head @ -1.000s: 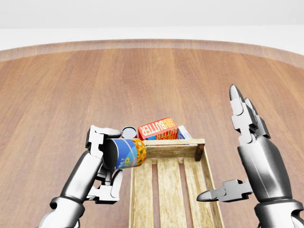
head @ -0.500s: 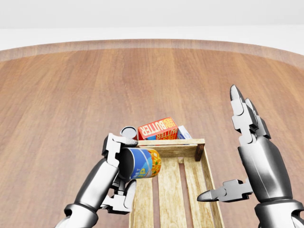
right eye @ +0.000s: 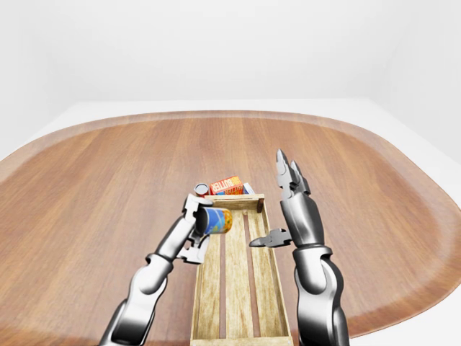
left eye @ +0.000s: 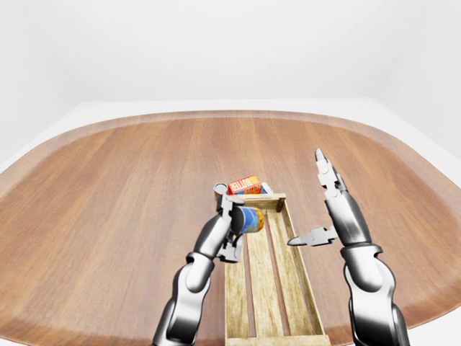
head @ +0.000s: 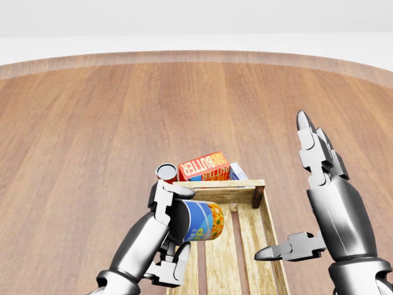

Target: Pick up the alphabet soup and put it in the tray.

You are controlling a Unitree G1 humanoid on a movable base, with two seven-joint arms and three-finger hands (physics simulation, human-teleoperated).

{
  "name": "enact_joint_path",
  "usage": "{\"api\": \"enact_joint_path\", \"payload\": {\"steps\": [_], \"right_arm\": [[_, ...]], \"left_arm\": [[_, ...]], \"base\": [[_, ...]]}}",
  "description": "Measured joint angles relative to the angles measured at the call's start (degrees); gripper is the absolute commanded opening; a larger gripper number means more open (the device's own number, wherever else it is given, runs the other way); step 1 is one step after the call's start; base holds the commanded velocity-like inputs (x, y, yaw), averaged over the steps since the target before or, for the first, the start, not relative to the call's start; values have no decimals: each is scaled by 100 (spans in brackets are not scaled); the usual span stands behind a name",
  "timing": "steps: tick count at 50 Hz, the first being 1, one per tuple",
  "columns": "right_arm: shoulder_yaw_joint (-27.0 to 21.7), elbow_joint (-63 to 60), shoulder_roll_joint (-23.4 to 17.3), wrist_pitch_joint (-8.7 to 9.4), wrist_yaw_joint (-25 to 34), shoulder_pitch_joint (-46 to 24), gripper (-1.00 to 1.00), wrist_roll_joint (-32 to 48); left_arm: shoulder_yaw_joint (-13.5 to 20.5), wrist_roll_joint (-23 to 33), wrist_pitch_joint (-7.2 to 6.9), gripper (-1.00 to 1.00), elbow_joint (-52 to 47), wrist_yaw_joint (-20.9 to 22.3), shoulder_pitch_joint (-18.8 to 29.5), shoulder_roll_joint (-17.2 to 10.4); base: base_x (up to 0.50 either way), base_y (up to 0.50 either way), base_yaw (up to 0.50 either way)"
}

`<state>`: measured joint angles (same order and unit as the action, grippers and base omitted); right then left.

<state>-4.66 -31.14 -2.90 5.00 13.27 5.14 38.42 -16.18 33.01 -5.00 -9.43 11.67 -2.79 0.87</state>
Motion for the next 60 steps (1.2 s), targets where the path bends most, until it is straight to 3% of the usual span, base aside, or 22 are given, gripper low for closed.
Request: {"api": "enact_joint_path", "payload": {"steps": [39,60], "right_arm": [[-14,-38,4,0,22,29,100,1],[-6,13,2,0,4,25,100,-16]], "left_arm": [[-349,435,0,-100,537,-153,-58,55],[-357,1010,0,-100,377,217,144,101]], "base": [[0,0,0],[0,0,0]]}}
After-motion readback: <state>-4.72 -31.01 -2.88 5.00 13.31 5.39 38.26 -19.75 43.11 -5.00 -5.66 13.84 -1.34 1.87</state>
